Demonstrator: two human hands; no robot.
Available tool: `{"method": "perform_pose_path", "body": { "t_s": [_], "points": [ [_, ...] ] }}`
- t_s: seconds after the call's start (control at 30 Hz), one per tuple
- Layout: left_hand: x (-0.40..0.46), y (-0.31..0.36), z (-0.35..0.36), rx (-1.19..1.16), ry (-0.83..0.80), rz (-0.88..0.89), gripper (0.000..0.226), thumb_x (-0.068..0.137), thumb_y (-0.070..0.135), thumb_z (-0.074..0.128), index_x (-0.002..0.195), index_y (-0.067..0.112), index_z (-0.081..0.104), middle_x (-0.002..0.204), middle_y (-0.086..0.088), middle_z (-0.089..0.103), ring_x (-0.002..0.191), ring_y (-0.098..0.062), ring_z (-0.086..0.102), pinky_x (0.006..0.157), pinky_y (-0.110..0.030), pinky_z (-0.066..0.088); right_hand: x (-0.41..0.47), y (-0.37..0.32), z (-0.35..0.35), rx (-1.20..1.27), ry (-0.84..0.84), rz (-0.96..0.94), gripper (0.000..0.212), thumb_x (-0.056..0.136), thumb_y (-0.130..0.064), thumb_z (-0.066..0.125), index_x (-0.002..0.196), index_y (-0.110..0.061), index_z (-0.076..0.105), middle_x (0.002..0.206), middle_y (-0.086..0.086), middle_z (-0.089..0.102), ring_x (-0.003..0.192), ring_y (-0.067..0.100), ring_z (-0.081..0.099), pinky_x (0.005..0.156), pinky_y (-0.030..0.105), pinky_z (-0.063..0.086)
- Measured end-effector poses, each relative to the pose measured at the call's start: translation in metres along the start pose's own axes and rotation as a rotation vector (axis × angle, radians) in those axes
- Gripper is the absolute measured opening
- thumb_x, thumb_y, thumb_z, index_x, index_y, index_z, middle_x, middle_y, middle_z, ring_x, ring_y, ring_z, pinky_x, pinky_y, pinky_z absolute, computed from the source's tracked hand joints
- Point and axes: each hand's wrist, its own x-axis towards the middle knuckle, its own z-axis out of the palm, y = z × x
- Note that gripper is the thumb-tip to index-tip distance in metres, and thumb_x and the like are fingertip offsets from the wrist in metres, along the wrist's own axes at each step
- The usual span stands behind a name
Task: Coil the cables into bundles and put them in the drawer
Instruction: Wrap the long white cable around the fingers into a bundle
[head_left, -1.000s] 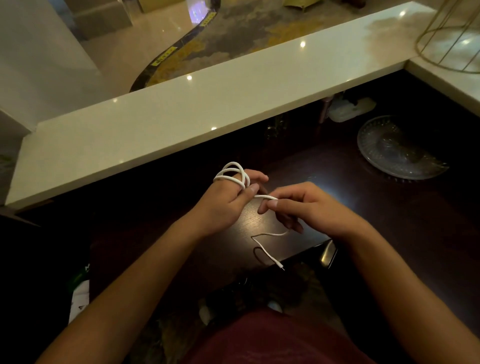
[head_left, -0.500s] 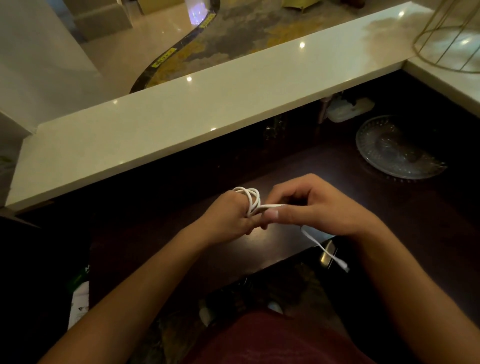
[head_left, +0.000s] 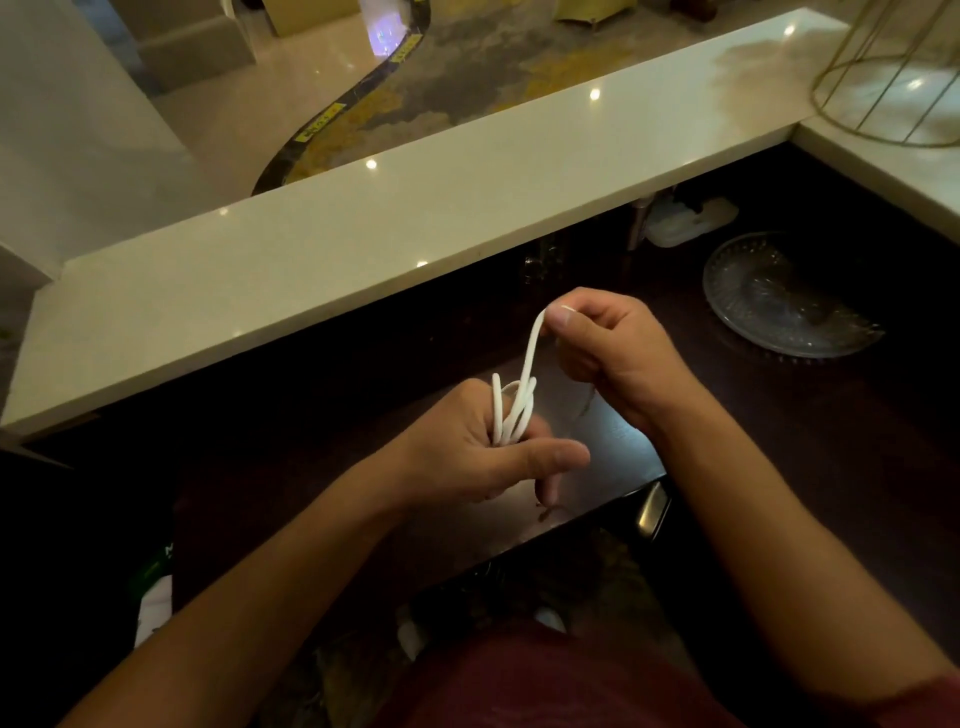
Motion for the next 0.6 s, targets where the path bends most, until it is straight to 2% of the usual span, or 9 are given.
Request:
{"method": "perform_pose_path", "body": {
  "t_s": [0.07,0.13,0.2,0.23,0.37,0.47,0.6],
  "points": [
    [-0.002,0.006,0.0,-0.096,-0.02,0.038,0.061,0.098,0.055,0.05,0.074,0.004,0.071,0.046,0.006,0.046,0.04,-0.012,0.042,0.045,-0.026,0.034,0.003,0.009,0.0,0.03,-0.025,0.024,0.028,0.077,-0.043,0.083,0.076,-0.017,0.073,0.051,-0.006,0.035,0.046,0.008,0.026,0.05,0.033,0.014],
    [-0.003,0.01,-0.002,-0.155,-0.016,0.04,0.051,0.1,0.05,0.048,0.075,0.011,0.069,0.047,-0.001,0.042,0.041,-0.012,0.038,0.046,-0.023,0.033,0.003,0.016,0.0,0.032,-0.03,0.048,0.04,0.071,-0.052,0.084,0.075,-0.014,0.072,0.051,-0.004,0.036,0.046,0.008,0.027,0.05,0.032,0.015],
    [-0.004,0.009,-0.005,-0.163,0.003,0.012,0.038,0.099,0.036,0.047,0.073,0.016,0.067,0.05,-0.014,0.043,0.043,-0.018,0.039,0.046,-0.02,0.035,0.003,0.021,0.0,0.023,-0.018,0.057,0.039,0.074,-0.05,0.083,0.073,-0.013,0.07,0.05,-0.005,0.036,0.046,0.008,0.027,0.051,0.033,0.015],
    [-0.005,0.008,-0.006,-0.153,0.004,-0.001,0.036,0.1,0.032,0.047,0.074,0.015,0.066,0.053,-0.015,0.044,0.045,-0.02,0.041,0.047,-0.021,0.036,0.004,0.022,0.0,0.034,0.001,0.06,0.035,0.077,-0.045,0.082,0.072,-0.014,0.069,0.049,-0.006,0.036,0.045,0.008,0.027,0.051,0.033,0.015],
    [-0.01,-0.003,-0.002,-0.179,-0.065,-0.072,0.03,0.104,0.018,0.042,0.098,0.0,0.066,0.064,-0.007,0.06,0.053,-0.016,0.059,0.054,-0.03,0.049,0.006,0.018,-0.004,0.046,0.064,0.035,0.029,0.083,-0.038,0.078,0.073,-0.013,0.068,0.048,-0.006,0.036,0.043,0.008,0.026,0.05,0.032,0.014],
    [-0.013,0.003,0.003,-0.208,-0.142,-0.007,0.037,0.105,0.014,0.036,0.123,-0.009,0.059,0.083,-0.022,0.072,0.072,-0.029,0.071,0.072,-0.044,0.057,0.005,0.02,-0.001,-0.023,0.062,0.038,0.024,0.091,-0.027,0.073,0.068,-0.019,0.071,0.054,-0.002,0.038,0.048,0.009,0.028,0.052,0.033,0.017],
    [-0.013,0.012,0.004,-0.188,-0.165,0.132,0.039,0.102,0.003,0.036,0.135,-0.013,0.05,0.113,-0.03,0.07,0.112,-0.028,0.07,0.102,-0.036,0.049,0.0,0.034,0.004,-0.07,0.022,0.075,0.034,0.093,-0.033,0.064,0.062,-0.019,0.066,0.058,0.005,0.044,0.054,0.013,0.037,0.052,0.028,0.029]
  ]
}}
